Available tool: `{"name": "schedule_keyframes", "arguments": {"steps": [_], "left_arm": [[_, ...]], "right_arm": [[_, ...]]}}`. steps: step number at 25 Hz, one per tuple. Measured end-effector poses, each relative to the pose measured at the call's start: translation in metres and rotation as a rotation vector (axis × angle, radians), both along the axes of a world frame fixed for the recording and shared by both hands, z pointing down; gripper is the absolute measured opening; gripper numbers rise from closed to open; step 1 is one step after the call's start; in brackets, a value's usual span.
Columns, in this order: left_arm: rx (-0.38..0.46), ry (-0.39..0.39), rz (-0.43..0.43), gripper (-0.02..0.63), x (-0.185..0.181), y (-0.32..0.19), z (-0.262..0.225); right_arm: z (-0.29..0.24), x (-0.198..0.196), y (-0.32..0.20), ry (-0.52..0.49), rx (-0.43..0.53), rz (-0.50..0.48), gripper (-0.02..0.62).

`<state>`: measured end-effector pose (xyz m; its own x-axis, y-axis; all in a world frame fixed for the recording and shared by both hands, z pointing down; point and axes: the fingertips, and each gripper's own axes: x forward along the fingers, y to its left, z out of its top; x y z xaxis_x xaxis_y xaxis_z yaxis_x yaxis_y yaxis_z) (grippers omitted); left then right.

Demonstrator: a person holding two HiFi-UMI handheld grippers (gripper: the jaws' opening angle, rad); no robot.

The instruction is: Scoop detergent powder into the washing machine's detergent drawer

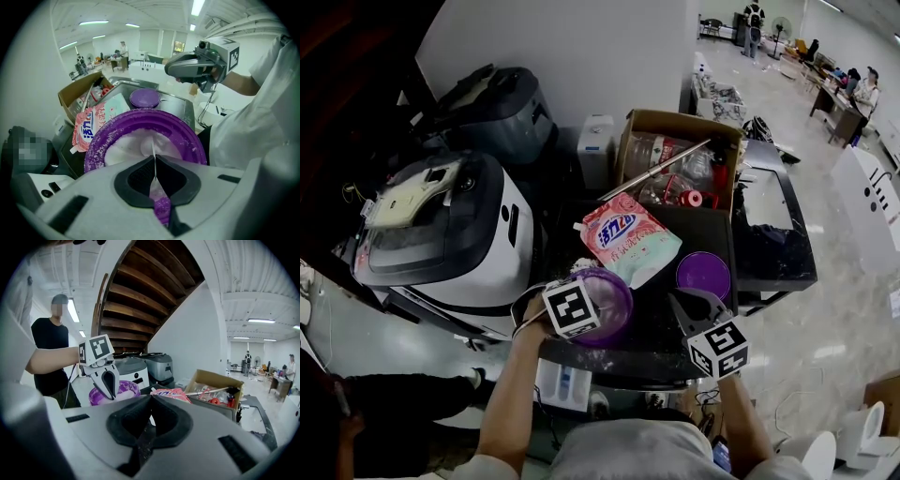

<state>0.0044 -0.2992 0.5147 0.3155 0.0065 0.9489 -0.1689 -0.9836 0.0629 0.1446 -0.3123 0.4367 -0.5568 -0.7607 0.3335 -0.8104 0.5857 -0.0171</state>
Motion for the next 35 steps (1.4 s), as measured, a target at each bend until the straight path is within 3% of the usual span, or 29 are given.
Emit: {"name": "schedule_keyframes", "arguments": {"steps": [8,20,28,35], "left_arm": [[-0.101,-0.036,0.086,0.014,0.003,0.022,0.002],[-0.232,0.08,0.107,0.015,0.013,0.043,-0.011],[-0.25,0.148,0.07,0.015,0.007,0.046,-0.025],[-0.241,0.22,-0.019,0.014,0.0,0.044,-0.035]], "right_arm": [[-0.003,0.001,0.0,-0.002,0.01,-0.008,-0.003],[-0.005,-0.001,-0.002,-0.007,0.015,-0.023,-0.003],[-0.007,-0.016,-0.006,-0.017,0.021,-0.06,-0.003],[-0.013,-0.029,-0.008,-0.02,0.032,-0.091,-0.003]]}}
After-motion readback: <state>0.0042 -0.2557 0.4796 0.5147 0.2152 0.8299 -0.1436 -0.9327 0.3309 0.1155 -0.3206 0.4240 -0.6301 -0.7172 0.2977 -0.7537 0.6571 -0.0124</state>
